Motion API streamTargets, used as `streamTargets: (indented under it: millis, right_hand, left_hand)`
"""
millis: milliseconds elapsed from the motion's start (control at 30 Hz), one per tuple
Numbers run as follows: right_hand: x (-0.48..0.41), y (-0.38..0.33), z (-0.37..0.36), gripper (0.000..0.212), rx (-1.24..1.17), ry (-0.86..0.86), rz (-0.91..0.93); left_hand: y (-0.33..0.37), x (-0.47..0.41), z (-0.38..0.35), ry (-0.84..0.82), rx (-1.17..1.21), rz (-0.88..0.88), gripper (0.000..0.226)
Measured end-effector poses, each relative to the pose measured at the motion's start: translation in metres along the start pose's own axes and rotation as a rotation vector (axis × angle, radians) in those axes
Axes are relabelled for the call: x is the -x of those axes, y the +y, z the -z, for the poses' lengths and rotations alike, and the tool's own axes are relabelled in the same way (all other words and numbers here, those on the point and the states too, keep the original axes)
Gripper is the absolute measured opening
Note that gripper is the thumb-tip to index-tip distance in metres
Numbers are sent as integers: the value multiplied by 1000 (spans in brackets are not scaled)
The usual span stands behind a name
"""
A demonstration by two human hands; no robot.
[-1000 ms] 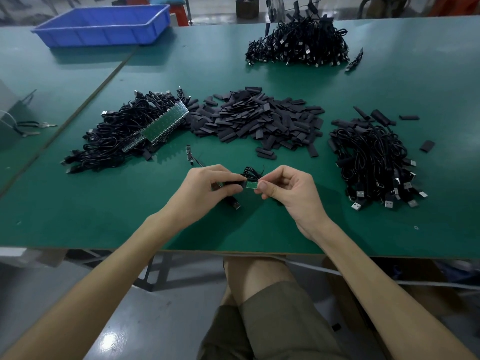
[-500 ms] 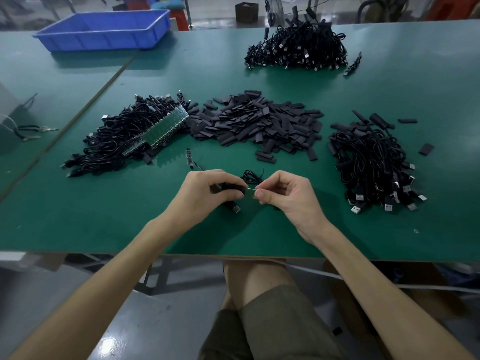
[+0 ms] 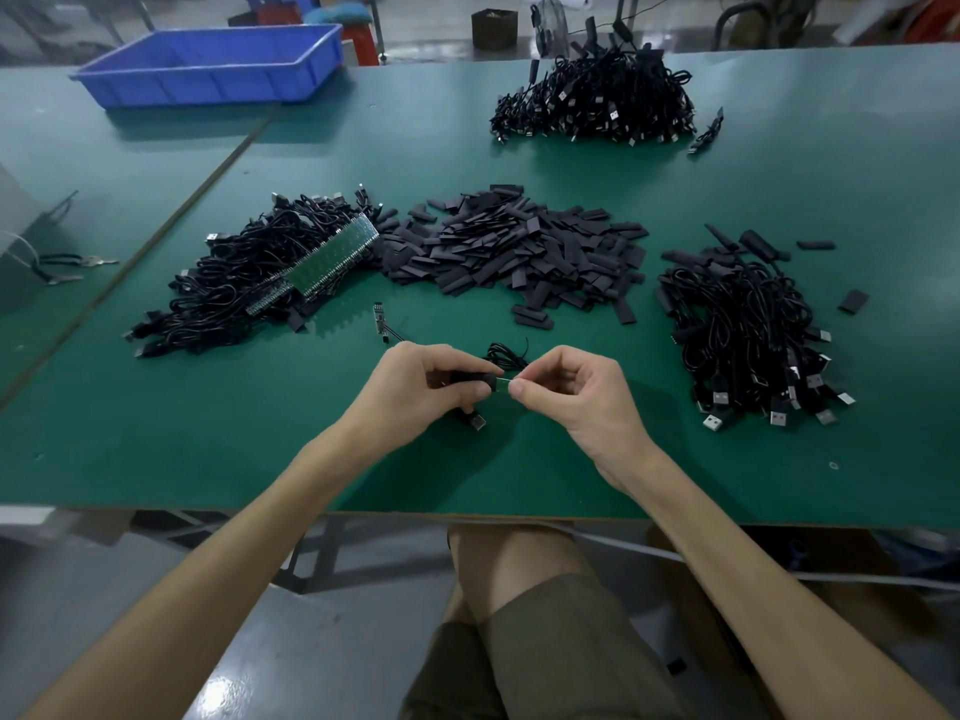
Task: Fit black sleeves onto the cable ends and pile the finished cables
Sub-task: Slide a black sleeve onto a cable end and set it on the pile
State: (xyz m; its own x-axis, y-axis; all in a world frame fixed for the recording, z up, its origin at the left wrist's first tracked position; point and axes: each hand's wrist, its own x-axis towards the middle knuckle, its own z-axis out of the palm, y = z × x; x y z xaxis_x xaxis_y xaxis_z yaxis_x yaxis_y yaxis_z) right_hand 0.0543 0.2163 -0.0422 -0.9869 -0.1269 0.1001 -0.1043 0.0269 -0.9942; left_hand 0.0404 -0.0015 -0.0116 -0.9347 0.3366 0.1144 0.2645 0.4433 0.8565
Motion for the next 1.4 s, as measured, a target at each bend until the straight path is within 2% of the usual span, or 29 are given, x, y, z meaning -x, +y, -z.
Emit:
streamTargets:
  millis: [200,467,567,667,767,900,1100,1233,1400]
  right_hand:
    - [0,-1,0,14,1,-34,1]
    - [0,-2,0,11,13,-64,-6]
    - [0,-1,-1,13,28,-58,-2]
    - [1,-1,-2,15,8,-55,22]
    - [1,-2,-3,17,87,-55,72]
    - [2,-4,-5,18,206,-39,131]
    - [5,-6,-7,19,301,-22,175]
    - [5,-8,-6,18,312,-6,165]
    - [5,-10,-7,7,278,-38,145]
  left_hand:
    - [10,-1,-1,-16,-208,-55,23]
    - [6,-2,-4,22,-128,-2,25]
    - [6,0,-2,25,-109,4,20]
    - [8,-3,5,-44,-136,20,10]
    - [9,-8,15,-117,-132,90,22]
    - [10,-10,17,-156,-106,96,15]
    - [3,-3,12,-56,48,72,12]
    - [-2,0,6,27,35,30,14]
    - [-5,5,3,113,9,-50,13]
